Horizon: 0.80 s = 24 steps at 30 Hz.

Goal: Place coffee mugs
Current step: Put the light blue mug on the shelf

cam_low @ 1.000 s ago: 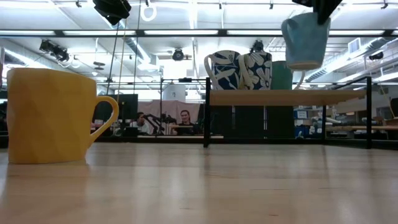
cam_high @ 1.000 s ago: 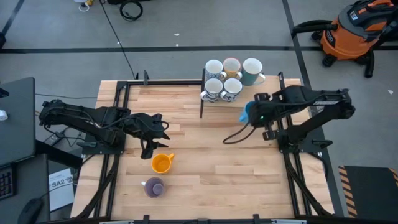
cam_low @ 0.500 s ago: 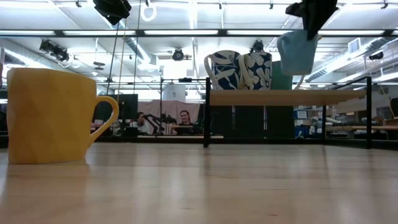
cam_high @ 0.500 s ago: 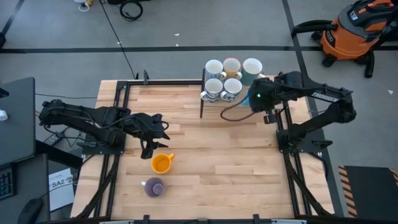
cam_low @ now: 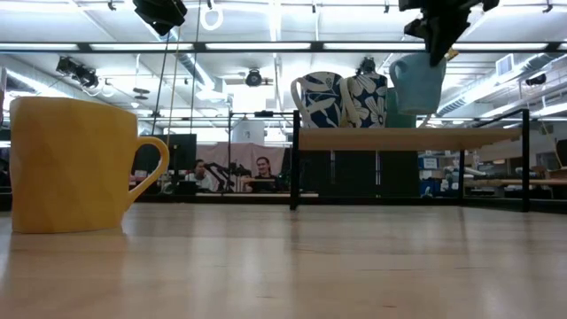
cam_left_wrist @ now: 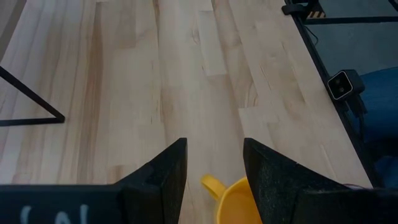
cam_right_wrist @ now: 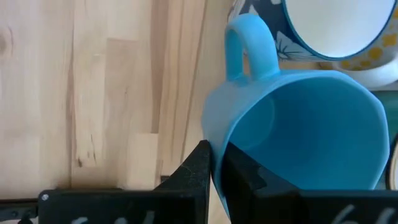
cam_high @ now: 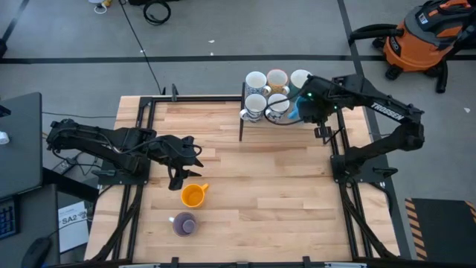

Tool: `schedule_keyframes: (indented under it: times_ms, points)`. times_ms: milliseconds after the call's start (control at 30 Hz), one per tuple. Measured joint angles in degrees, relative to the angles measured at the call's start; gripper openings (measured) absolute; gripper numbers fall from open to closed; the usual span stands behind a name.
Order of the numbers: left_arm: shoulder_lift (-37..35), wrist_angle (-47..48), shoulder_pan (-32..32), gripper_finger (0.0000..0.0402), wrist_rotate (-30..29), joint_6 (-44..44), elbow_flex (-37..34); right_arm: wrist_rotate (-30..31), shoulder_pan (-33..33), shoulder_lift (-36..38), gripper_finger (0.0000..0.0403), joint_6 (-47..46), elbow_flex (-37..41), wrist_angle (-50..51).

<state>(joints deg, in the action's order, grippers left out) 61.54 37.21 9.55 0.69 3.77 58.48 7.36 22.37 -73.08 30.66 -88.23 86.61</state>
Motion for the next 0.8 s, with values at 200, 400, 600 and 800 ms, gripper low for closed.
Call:
schedule_keyframes:
  times_ms: [200,400,600,800]
  points:
    - [0.0,0.0,0.0,0.0164,0.0,0.0,0.0,-2.4,3.2,0.0,0.0034,0.6,0.1,-0.4]
    - [0.0,-0.2,0.0,0.0164,0.0,0.0,0.0,-4.1,5.2,-0.1,0.0034,3.0,3.9,-3.3]
    - [0.0,-0.2,0.0,0.0164,0.0,0.0,0.0,-4.0,6.3,-0.1,0.0034,3.6,6.7,-4.5]
    - [0.0,-0.2,0.0,0.0164,0.0,0.0,0.0,-3.8,6.8,0.0,0.0036,3.6,7.7,-5.4]
